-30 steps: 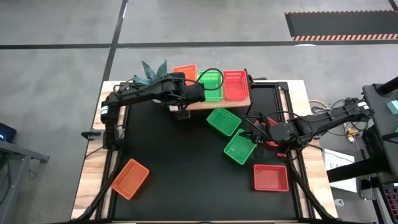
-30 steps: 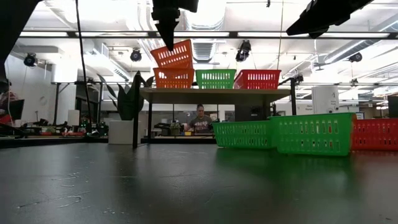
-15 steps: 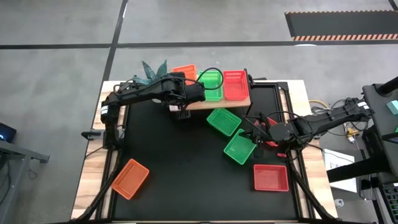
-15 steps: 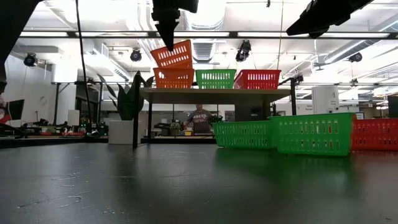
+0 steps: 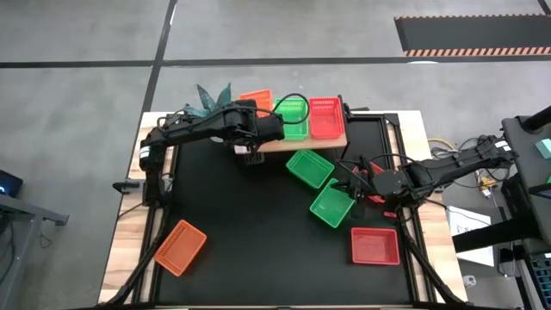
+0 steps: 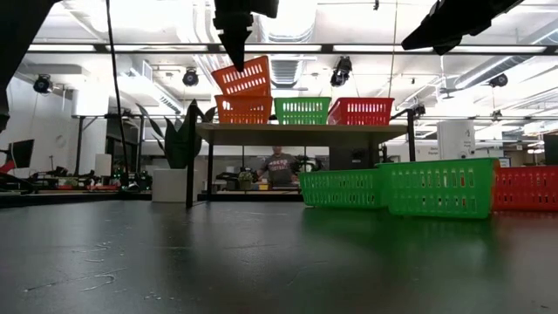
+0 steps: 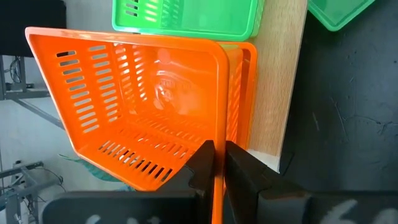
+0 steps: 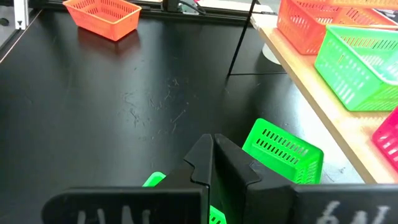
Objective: Stack baskets on shelf by color
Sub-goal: Stack the top orange bin on top of the orange bin on the shelf
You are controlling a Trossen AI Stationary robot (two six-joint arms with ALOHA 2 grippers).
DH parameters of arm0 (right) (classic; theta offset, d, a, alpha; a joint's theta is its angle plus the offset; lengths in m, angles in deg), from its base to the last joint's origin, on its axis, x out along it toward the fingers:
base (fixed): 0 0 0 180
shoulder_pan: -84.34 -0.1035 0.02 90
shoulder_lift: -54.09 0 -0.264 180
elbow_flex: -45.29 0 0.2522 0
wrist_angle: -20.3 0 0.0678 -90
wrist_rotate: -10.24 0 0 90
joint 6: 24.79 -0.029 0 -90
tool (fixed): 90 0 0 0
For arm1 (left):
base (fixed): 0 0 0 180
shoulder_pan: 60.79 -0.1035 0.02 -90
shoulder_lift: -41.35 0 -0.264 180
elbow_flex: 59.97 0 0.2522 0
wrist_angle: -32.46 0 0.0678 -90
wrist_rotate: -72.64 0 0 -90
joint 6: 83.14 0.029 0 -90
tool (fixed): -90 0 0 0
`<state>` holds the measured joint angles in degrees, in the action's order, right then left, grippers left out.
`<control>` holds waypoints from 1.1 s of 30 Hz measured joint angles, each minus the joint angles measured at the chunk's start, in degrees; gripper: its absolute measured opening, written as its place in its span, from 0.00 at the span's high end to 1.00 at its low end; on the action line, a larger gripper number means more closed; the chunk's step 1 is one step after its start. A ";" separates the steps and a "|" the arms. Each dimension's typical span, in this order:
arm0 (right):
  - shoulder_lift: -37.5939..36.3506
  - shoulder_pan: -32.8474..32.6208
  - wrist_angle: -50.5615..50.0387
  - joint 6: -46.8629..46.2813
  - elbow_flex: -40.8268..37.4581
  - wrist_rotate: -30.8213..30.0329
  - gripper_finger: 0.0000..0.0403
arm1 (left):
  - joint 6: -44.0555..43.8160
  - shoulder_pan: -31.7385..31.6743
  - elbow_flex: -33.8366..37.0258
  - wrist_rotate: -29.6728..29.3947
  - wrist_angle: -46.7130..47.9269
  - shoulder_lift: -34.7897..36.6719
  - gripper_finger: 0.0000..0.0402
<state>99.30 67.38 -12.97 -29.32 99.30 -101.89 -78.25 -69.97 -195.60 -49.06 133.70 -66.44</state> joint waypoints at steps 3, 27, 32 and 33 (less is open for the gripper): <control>0.00 0.01 0.00 0.00 0.00 0.00 0.98 | 0.02 -0.24 0.00 0.03 0.00 0.00 0.97; 0.00 -0.01 -0.07 -0.82 0.00 0.02 0.98 | 0.46 -1.45 0.02 2.42 0.00 -0.02 0.97; 0.00 0.01 -0.07 -0.86 0.00 0.01 0.98 | 0.42 -1.64 0.02 2.97 0.00 -0.02 0.97; 0.00 0.01 -0.07 -0.93 0.00 0.00 0.98 | 0.41 -1.70 0.02 2.98 0.00 -0.02 0.97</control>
<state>99.30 67.39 -13.04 -30.25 99.30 -101.89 -77.85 -71.67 -195.57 -46.08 133.71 -66.46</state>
